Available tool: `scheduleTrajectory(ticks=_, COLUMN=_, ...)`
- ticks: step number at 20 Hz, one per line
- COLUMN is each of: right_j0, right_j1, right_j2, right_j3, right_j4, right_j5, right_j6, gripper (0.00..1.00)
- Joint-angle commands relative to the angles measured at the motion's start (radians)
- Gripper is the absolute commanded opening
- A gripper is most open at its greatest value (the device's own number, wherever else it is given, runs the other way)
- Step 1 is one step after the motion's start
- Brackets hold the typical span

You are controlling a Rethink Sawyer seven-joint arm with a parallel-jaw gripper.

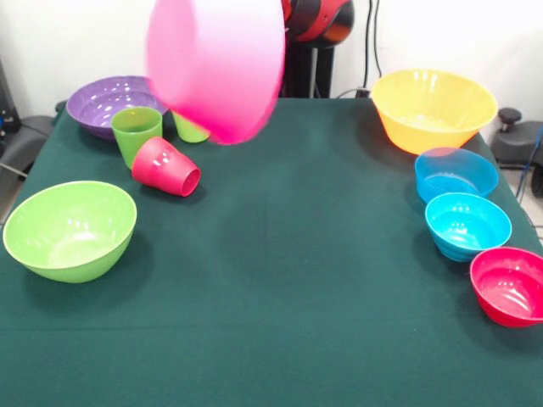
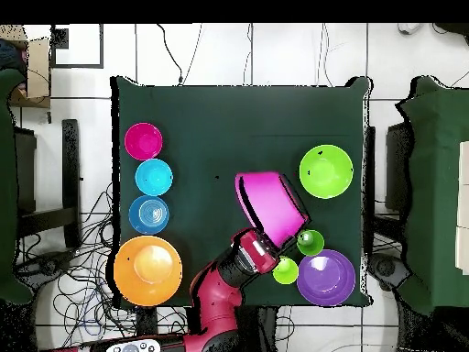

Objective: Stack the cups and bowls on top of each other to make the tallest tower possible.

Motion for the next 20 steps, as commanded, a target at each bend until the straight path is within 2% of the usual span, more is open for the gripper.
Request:
scheduleTrajectory(ticks=1, right_j0=-0.019, right_j1=-0.003, right_j2=0.149, right_j3=-0.090, right_j4=-0.011, right_j5=-0.010, right_j6=-0.179, gripper=1.00)
scheduleTrajectory(ticks=20, right_j0=-0.018, right_j1=-0.001, right_j2=0.150, right_j3=-0.091, right_j4=-0.012, right_j5=-0.020, right_j6=-0.162, gripper=1.00)
